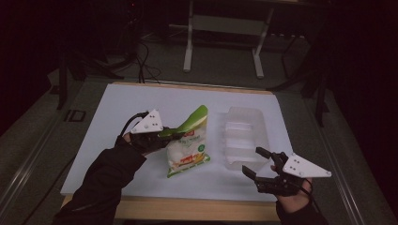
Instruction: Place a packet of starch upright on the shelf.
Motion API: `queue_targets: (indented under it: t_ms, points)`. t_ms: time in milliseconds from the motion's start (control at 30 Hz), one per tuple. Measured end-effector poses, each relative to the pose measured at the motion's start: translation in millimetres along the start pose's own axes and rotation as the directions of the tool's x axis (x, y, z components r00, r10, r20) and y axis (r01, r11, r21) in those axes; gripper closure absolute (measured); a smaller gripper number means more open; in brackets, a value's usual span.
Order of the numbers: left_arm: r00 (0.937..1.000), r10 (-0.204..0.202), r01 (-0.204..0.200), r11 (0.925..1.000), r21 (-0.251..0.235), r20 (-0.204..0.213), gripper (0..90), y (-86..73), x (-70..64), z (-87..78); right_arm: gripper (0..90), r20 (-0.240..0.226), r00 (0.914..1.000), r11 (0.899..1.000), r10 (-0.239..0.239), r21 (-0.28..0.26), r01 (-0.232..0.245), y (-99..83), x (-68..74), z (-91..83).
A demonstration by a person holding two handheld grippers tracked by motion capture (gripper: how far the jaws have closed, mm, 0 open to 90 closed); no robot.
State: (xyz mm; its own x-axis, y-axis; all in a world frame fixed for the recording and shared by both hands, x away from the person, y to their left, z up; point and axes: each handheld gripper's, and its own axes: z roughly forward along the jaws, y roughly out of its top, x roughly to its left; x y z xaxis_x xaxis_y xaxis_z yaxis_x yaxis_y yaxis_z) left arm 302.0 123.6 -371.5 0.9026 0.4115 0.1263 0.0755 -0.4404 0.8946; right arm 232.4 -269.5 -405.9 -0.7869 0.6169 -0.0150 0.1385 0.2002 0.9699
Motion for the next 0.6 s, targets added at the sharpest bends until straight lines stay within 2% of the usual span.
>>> queue_targets:
  t_ms: [33,100,133,167,233,267,300,367,400,433,467,600]
  points:
    - [0.9998,-0.001,0.002,1.0000,-0.007,0.018,85.2,2.2,-1.8,-0.8,21.8,-0.003,1.0000,1.000,-0.007,0.001,0.007,4.3,-2.4,1.5]
    - [0.9989,0.025,-0.024,0.9996,-0.012,0.040,85.3,6.7,-6.3,-2.6,21.4,-0.022,0.9997,1.000,-0.012,0.016,0.013,13.6,-6.6,6.0]
    - [0.9989,0.025,-0.024,0.9996,-0.012,0.040,85.3,6.7,-6.3,-2.6,21.8,-0.049,0.9987,0.999,-0.013,0.030,0.014,18.5,-9.0,9.1]
    - [0.9974,0.046,-0.045,0.9989,-0.017,0.056,85.3,11.5,-10.7,-4.3,21.9,-0.073,0.9973,0.999,-0.013,0.044,0.016,23.4,-11.4,12.4]
    - [0.9965,0.046,-0.044,0.9988,-0.021,0.070,85.3,13.7,-12.2,-5.0,22.4,-0.083,0.9964,0.998,-0.018,0.051,0.022,28.1,-13.5,15.5]
    - [0.9949,0.061,-0.059,0.9979,-0.027,0.080,85.3,15.5,-14.2,-5.8,23.1,-0.137,0.9904,0.995,-0.023,0.096,0.036,37.2,-16.4,23.5]
    - [0.9930,0.068,-0.064,0.9973,-0.035,0.097,85.3,19.1,-17.7,-6.7,23.1,-0.141,0.9895,0.993,-0.030,0.105,0.045,41.2,-17.8,27.6]
    - [0.9922,0.079,-0.075,0.9963,-0.040,0.096,85.4,20.7,-19.9,-6.9,23.1,-0.174,0.9842,0.991,-0.032,0.124,0.054,48.1,-20.7,36.6]
    - [0.9895,0.082,-0.077,0.9958,-0.048,0.118,85.4,23.7,-22.7,-7.1,23.3,-0.181,0.9829,0.991,-0.031,0.122,0.053,51.0,-21.6,40.9]
    - [0.9890,0.092,-0.086,0.9945,-0.060,0.115,85.4,24.9,-25.0,-7.1,23.9,-0.197,0.9802,0.992,-0.024,0.119,0.048,53.6,-22.5,45.0]
    - [0.9871,0.090,-0.082,0.9945,-0.065,0.132,85.4,26.3,-25.9,-7.2,23.9,-0.214,0.9768,0.992,-0.016,0.117,0.041,55.9,-22.7,49.4]
    - [0.9863,0.100,-0.090,0.9930,-0.077,0.131,85.4,29.0,-28.1,-7.1,24.0,-0.239,0.9707,0.991,-0.019,0.124,0.050,60.1,-20.9,63.2]
